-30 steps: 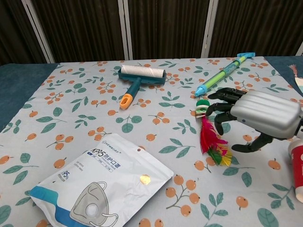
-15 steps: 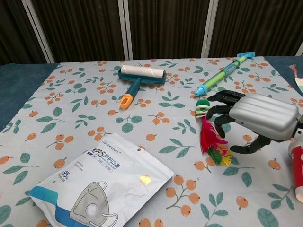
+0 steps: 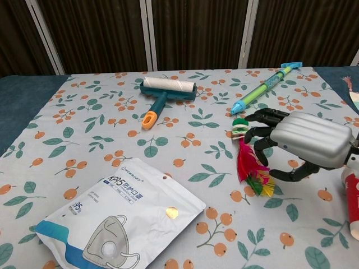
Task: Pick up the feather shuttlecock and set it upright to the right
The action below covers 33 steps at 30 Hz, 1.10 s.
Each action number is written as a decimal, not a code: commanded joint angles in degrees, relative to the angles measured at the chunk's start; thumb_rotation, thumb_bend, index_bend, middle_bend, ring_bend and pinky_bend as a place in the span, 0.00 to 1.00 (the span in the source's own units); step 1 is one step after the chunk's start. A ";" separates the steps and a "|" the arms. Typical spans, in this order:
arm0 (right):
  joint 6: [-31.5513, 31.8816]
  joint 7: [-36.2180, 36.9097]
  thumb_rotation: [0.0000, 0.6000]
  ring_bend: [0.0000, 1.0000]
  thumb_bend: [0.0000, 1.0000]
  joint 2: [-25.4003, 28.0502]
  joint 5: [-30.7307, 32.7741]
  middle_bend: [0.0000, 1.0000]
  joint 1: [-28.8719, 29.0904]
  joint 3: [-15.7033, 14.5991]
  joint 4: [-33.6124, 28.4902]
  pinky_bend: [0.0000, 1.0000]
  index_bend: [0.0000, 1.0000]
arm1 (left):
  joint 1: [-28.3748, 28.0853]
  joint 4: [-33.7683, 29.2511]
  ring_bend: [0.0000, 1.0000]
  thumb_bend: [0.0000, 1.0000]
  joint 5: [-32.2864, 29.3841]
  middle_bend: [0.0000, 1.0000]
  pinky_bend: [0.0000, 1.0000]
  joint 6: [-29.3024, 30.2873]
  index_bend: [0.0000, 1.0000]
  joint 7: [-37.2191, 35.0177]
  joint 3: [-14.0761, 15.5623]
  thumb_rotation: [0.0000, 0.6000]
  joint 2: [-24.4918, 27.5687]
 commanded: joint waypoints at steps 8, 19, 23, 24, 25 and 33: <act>0.37 0.00 1.00 0.00 0.28 -0.52 0.10 0.23 0.07 -0.07 0.45 0.00 0.54 | -0.01 0.01 0.00 0.15 0.01 0.00 0.00 0.00 0.12 0.03 0.01 0.92 -0.02; 0.84 0.07 1.00 0.00 0.28 -1.20 0.07 0.23 0.23 -0.16 0.53 0.00 0.54 | -0.01 -0.01 0.00 0.15 0.00 0.00 0.00 -0.01 0.12 0.06 0.01 0.92 -0.01; 0.70 -0.03 1.00 0.00 0.28 -1.39 0.24 0.23 0.27 -0.14 0.64 0.00 0.54 | -0.02 -0.02 0.00 0.15 0.00 0.00 0.00 -0.02 0.12 0.06 0.01 0.92 0.01; 0.59 -0.03 1.00 0.00 0.28 -1.44 0.36 0.23 0.25 -0.13 0.70 0.00 0.54 | -0.01 -0.01 0.00 0.15 0.00 0.00 0.00 -0.01 0.12 0.05 0.02 0.92 0.01; 0.47 -0.04 1.00 0.00 0.28 -1.49 0.48 0.23 0.23 -0.12 0.75 0.00 0.54 | -0.02 -0.01 0.00 0.15 0.00 0.00 0.00 -0.02 0.12 0.02 0.02 0.92 0.01; 0.42 0.05 1.00 0.00 0.35 -1.73 0.54 0.23 0.27 -0.30 0.55 0.00 0.57 | -0.03 0.00 0.00 0.15 0.01 0.00 0.00 -0.04 0.12 0.06 0.03 0.92 0.00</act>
